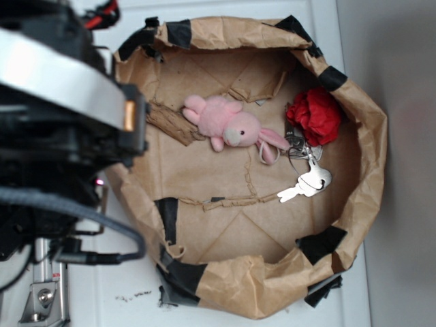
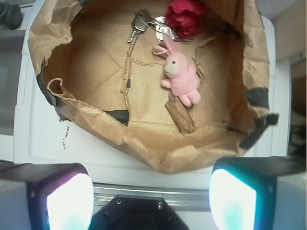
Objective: Grab the wood chip.
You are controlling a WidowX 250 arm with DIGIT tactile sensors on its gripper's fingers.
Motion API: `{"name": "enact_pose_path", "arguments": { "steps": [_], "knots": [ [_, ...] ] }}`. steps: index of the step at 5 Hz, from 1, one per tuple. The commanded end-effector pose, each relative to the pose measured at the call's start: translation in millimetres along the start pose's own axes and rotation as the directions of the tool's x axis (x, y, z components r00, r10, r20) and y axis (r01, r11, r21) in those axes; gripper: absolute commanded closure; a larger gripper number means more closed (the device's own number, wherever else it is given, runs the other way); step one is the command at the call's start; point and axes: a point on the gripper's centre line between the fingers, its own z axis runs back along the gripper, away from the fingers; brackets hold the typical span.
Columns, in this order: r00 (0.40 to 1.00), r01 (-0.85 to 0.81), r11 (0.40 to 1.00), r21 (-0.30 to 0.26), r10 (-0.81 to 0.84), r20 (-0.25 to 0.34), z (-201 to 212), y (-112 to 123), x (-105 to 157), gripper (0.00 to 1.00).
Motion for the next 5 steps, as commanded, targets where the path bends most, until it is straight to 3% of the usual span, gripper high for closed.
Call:
{"name": "enact_pose_path", "arguments": {
  "steps": [1,2,4,5],
  "knots": [
    [0.995,0.046,0.999,0.002,-0.046,-0.089,-51,31,28,0.0],
    [0.992,0.034,0.999,0.006,-0.033,-0.124,-70,40,41,0.0],
    [0.982,0.074,0.996,0.043,-0.065,-0.178,-125,37,41,0.0],
    [0.978,0.112,0.993,0.025,-0.106,-0.178,-138,35,30,0.0]
  ]
}}
